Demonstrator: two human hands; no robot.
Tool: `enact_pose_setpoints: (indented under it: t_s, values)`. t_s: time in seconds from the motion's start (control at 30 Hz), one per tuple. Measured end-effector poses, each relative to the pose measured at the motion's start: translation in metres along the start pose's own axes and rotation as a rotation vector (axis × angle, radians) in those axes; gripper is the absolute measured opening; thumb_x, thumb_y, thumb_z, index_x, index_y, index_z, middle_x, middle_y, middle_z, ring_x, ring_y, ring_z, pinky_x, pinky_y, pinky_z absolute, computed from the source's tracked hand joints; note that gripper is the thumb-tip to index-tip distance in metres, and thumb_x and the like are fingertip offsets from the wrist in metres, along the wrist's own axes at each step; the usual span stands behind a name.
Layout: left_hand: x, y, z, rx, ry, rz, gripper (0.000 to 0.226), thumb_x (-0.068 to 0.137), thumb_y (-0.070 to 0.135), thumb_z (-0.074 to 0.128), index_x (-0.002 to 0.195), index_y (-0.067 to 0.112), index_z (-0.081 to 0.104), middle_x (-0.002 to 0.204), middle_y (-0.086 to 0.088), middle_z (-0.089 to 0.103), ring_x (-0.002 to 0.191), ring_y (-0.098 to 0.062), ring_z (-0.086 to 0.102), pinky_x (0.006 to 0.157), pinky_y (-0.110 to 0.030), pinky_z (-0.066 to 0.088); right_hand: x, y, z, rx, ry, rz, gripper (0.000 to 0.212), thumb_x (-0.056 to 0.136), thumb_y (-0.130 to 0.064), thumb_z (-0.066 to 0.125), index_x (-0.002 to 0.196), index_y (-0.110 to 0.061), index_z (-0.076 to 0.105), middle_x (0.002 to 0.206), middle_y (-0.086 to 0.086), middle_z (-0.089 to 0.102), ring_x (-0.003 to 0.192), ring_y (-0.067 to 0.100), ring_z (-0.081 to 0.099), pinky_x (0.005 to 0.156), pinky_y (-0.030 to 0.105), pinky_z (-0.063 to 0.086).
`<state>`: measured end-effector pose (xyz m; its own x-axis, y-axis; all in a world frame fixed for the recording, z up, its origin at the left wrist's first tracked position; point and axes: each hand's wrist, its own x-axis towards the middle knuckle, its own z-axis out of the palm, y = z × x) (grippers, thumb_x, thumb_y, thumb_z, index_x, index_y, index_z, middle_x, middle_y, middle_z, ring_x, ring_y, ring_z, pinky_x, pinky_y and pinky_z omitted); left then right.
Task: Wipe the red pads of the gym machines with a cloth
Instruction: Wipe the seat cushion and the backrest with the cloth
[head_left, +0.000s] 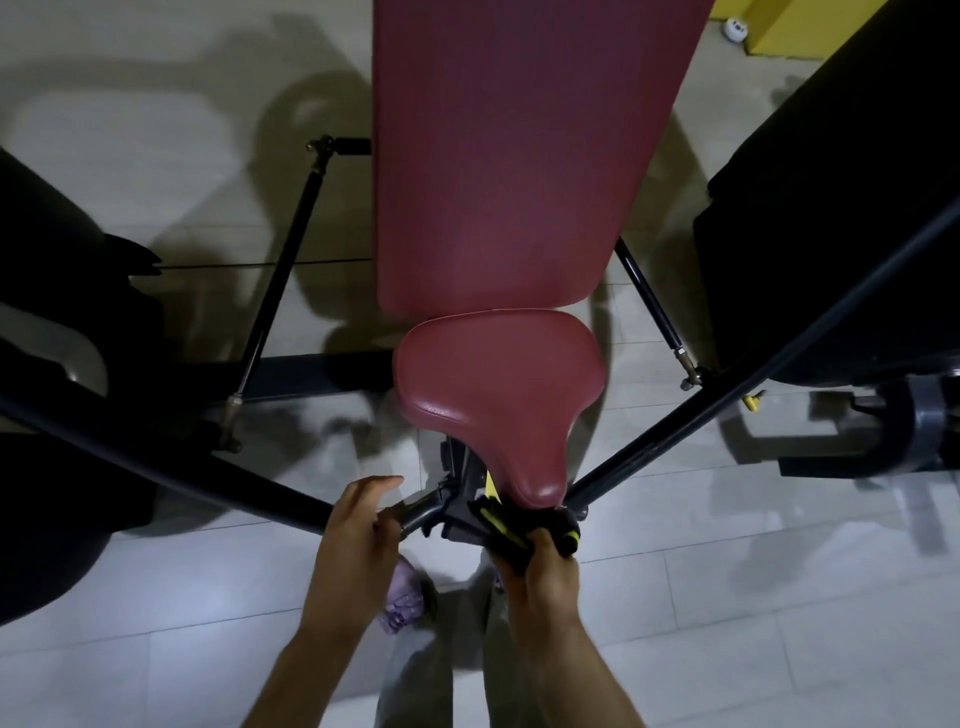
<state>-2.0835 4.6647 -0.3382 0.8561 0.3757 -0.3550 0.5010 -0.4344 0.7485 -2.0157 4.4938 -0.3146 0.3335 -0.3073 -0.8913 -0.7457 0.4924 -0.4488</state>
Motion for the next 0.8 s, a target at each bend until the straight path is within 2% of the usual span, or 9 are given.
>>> enact_pose_setpoints:
  t_s: [0.1, 0.2, 0.3, 0.37, 0.47, 0.53, 0.6, 0.7, 0.8]
  values:
    - [-0.008, -0.011, -0.006, 0.026, 0.021, 0.001, 0.039, 0.096, -0.007, 0.056, 0.127, 0.016, 0.063, 0.125, 0.004, 0.059, 0.108, -0.015, 0.059, 0.095, -0.030, 0.051, -0.013, -0.001, -0.001, 0.146, -0.064, 0.056, 0.025, 0.100, 0.000, 0.050, 0.122, 0.005, 0.060, 0.092, 0.020, 0.071, 0.082, 0.030, 0.067, 0.058, 0.034, 0.058]
    - [-0.014, -0.022, -0.013, 0.056, 0.063, 0.005, 0.041, 0.093, -0.009, 0.063, 0.124, 0.018, 0.064, 0.118, 0.007, 0.059, 0.102, -0.018, 0.064, 0.088, -0.027, 0.051, -0.020, -0.022, -0.019, -0.013, -0.075, -0.053, 0.028, 0.099, -0.003, 0.052, 0.126, -0.002, 0.061, 0.107, 0.022, 0.073, 0.096, 0.034, 0.071, 0.069, 0.039, 0.058]
    - [-0.016, -0.027, -0.019, 0.069, 0.098, 0.005, 0.043, 0.090, -0.010, 0.065, 0.124, 0.018, 0.064, 0.116, 0.007, 0.059, 0.103, -0.021, 0.064, 0.089, -0.030, 0.051, -0.034, -0.056, -0.033, -0.345, -0.024, -0.467, 0.022, 0.092, 0.003, 0.057, 0.104, -0.015, 0.062, 0.093, 0.011, 0.072, 0.089, 0.029, 0.068, 0.070, 0.036, 0.054]
    - [-0.016, -0.022, -0.020, 0.044, 0.105, -0.009, 0.043, 0.092, -0.009, 0.064, 0.126, 0.018, 0.064, 0.119, 0.002, 0.062, 0.104, -0.021, 0.064, 0.092, -0.032, 0.053, -0.034, -0.076, -0.028, -0.629, -0.114, -0.804, 0.031, 0.089, 0.007, 0.060, 0.098, -0.023, 0.059, 0.086, -0.003, 0.070, 0.082, 0.019, 0.065, 0.067, 0.031, 0.052]
    - [-0.017, -0.012, -0.020, 0.006, 0.095, -0.049, 0.040, 0.096, -0.005, 0.060, 0.129, 0.017, 0.063, 0.127, -0.004, 0.061, 0.104, -0.015, 0.062, 0.098, -0.030, 0.052, -0.010, -0.090, -0.008, -1.105, -0.445, -1.212, 0.046, 0.080, 0.006, 0.076, 0.112, -0.024, 0.061, 0.101, -0.011, 0.071, 0.092, 0.013, 0.068, 0.076, 0.028, 0.055]
    - [-0.018, -0.008, -0.019, -0.009, 0.101, -0.048, 0.044, 0.095, -0.008, 0.059, 0.131, 0.017, 0.062, 0.130, -0.004, 0.060, 0.108, -0.019, 0.062, 0.099, -0.033, 0.054, 0.016, -0.087, 0.012, -1.441, -0.717, -1.478, 0.049, 0.074, -0.004, 0.080, 0.116, -0.023, 0.065, 0.123, -0.007, 0.069, 0.116, 0.018, 0.064, 0.098, 0.038, 0.052]
    - [-0.020, -0.006, -0.015, 0.001, 0.103, -0.055, 0.048, 0.093, -0.010, 0.058, 0.133, 0.017, 0.061, 0.132, -0.006, 0.059, 0.112, -0.022, 0.061, 0.100, -0.038, 0.054, 0.040, -0.082, 0.026, -1.802, -1.060, -1.682, 0.040, 0.073, -0.019, 0.072, 0.112, -0.025, 0.069, 0.126, -0.007, 0.069, 0.126, 0.016, 0.059, 0.115, 0.043, 0.038]
    - [-0.024, -0.006, -0.007, 0.022, 0.122, -0.037, 0.050, 0.091, -0.010, 0.060, 0.133, 0.017, 0.061, 0.132, -0.006, 0.060, 0.114, -0.022, 0.059, 0.102, -0.038, 0.053, 0.058, -0.083, 0.026, -2.286, -1.543, -1.735, 0.035, 0.074, -0.025, 0.054, 0.105, -0.025, 0.069, 0.102, -0.005, 0.067, 0.108, 0.020, 0.058, 0.122, 0.040, 0.023]
    - [-0.031, -0.004, 0.002, 0.030, 0.141, -0.033, 0.050, 0.092, -0.008, 0.062, 0.135, 0.019, 0.060, 0.133, -0.002, 0.059, 0.118, -0.014, 0.054, 0.101, -0.025, 0.044, 0.066, -0.100, 0.032, -2.482, -1.875, -1.770, 0.036, 0.070, -0.019, 0.064, 0.106, -0.023, 0.066, 0.095, -0.004, 0.061, 0.099, 0.021, 0.052, 0.118, 0.039, 0.027]
